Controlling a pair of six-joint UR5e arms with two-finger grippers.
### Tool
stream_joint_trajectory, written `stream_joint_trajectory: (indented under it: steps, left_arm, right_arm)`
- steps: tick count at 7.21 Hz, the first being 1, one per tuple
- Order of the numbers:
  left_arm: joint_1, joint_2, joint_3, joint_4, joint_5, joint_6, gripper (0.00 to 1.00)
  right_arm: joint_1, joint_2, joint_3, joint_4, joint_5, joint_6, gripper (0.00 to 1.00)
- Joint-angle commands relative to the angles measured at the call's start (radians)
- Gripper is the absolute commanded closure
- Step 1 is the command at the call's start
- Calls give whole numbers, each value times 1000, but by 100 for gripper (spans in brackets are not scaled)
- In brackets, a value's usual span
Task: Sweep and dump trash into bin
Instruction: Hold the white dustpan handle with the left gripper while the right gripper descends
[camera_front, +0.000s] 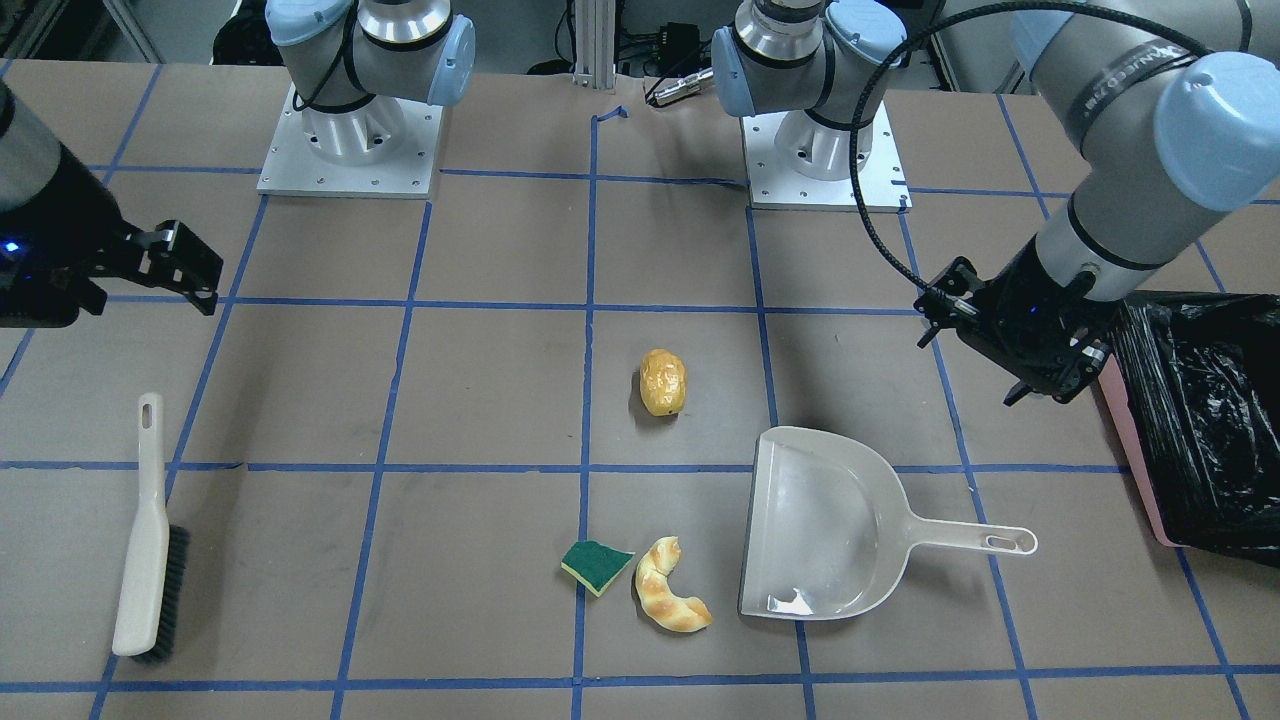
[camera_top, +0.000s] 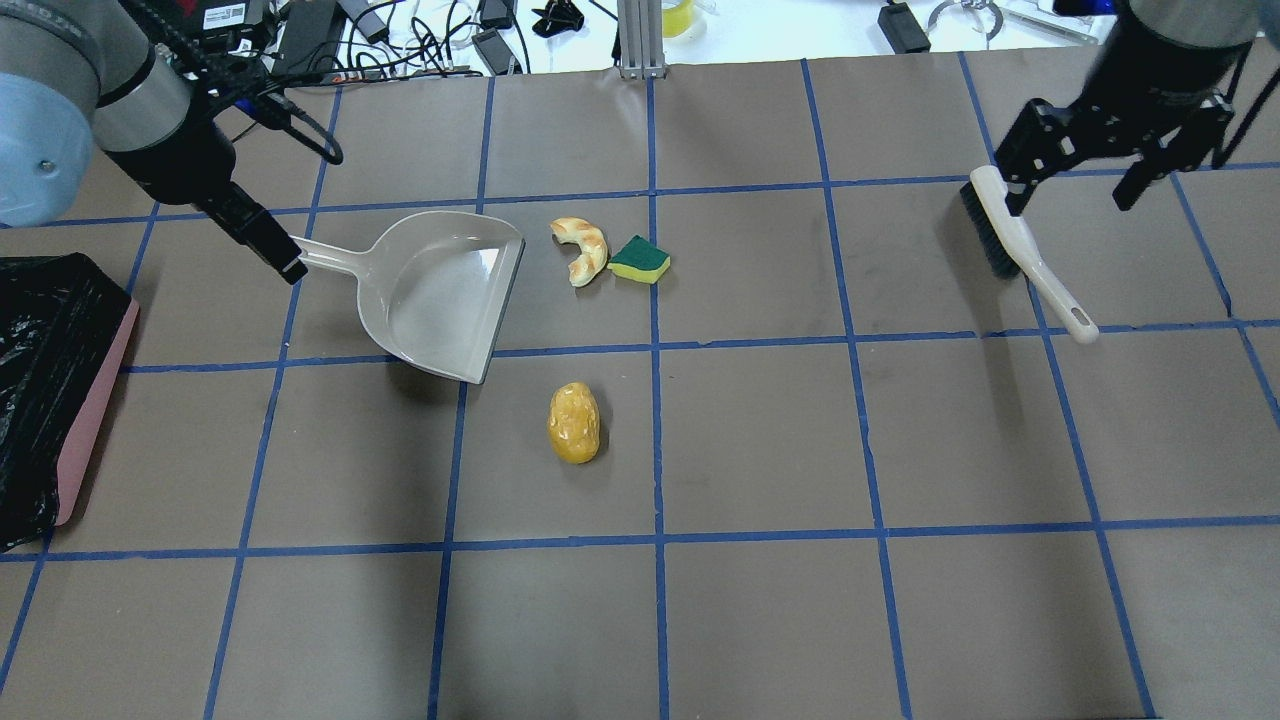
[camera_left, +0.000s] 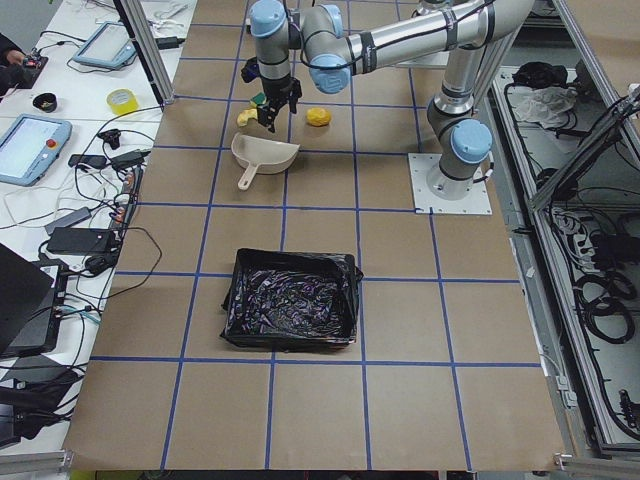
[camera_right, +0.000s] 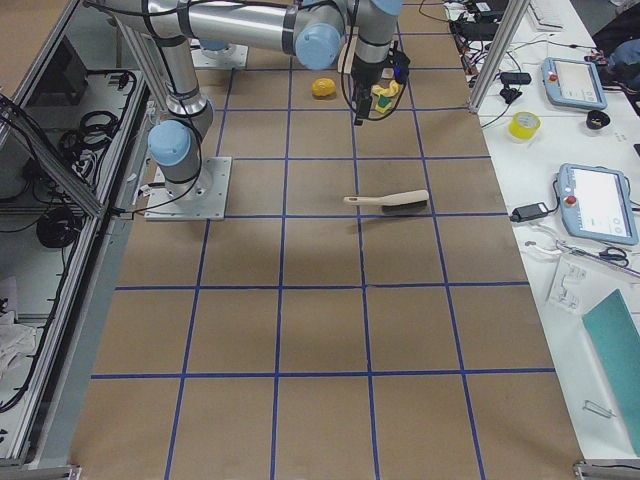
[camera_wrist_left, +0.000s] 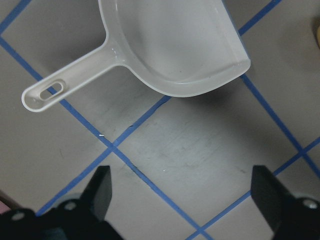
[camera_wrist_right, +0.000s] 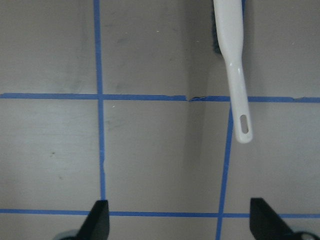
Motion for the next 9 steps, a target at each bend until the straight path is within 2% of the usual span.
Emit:
stream_joint_trajectory:
  steps: [1,2,3,4,6,8,9]
  left_arm:
    - [23,-74,-26,161,1,388,0]
    - [23,-119,-29,259,-2,530,0]
    - [23,-154,-28,277,-23,554,0]
    - [32,-162,-20,289,-52,673,0]
    - [58,-200,-23,291,-43,744,0]
    - [57,-240,-12,343,30,798,0]
    - [55,-257,-11,371,35,833,0]
  right_arm:
    - [-129,22,127,-207,-7,-272,0]
    - [-169,59,175,-295,2,-326,0]
    - [-172,100,198,-357,4,-357,0]
    - [-172,132,200,-371,5,-351,0]
    - [-171,189,202,-398,2,-316,0]
    - [-171,234,202,-411,11,-296,1]
    - [-169,264,203,-428,13,-288,3]
